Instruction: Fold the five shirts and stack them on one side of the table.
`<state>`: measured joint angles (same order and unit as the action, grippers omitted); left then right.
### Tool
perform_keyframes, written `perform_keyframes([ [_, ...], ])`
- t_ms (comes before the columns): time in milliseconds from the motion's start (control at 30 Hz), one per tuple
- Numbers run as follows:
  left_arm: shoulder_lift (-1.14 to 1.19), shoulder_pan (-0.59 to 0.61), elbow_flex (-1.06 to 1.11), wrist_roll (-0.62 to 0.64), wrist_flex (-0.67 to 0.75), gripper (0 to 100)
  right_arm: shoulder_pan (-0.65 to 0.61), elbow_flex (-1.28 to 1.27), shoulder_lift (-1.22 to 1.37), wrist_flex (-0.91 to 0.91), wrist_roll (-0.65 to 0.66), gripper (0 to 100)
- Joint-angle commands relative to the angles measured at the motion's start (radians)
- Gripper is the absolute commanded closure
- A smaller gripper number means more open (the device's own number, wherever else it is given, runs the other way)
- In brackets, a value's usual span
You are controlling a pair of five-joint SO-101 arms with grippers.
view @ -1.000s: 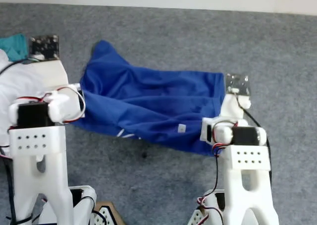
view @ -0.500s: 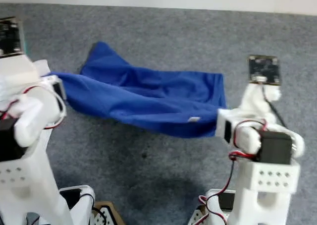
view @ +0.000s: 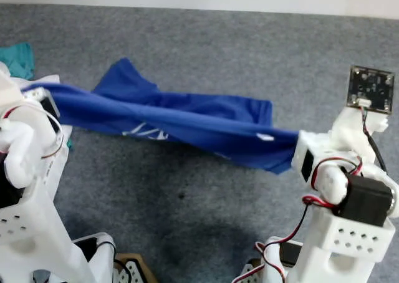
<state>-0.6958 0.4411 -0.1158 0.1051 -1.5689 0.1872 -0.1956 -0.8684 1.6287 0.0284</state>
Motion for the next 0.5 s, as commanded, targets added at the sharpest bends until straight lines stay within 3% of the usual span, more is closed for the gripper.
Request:
perform_keyframes([
  [0, -0.013, 0.022, -0.044, 0.031, 0.135, 96, -0.008, 0.125, -0.004, -0.033, -0.018, 99.3],
  [167, -0.019, 0.027, -0.044, 0.19, 0.304, 96, -0.064, 0.309, -0.004, -0.03, -0.057, 99.3],
  [467, -0.021, 0.021, -0.044, 0.325, 0.491, 96, -0.111, 0.605, 0.085, -0.033, -0.055, 99.3],
])
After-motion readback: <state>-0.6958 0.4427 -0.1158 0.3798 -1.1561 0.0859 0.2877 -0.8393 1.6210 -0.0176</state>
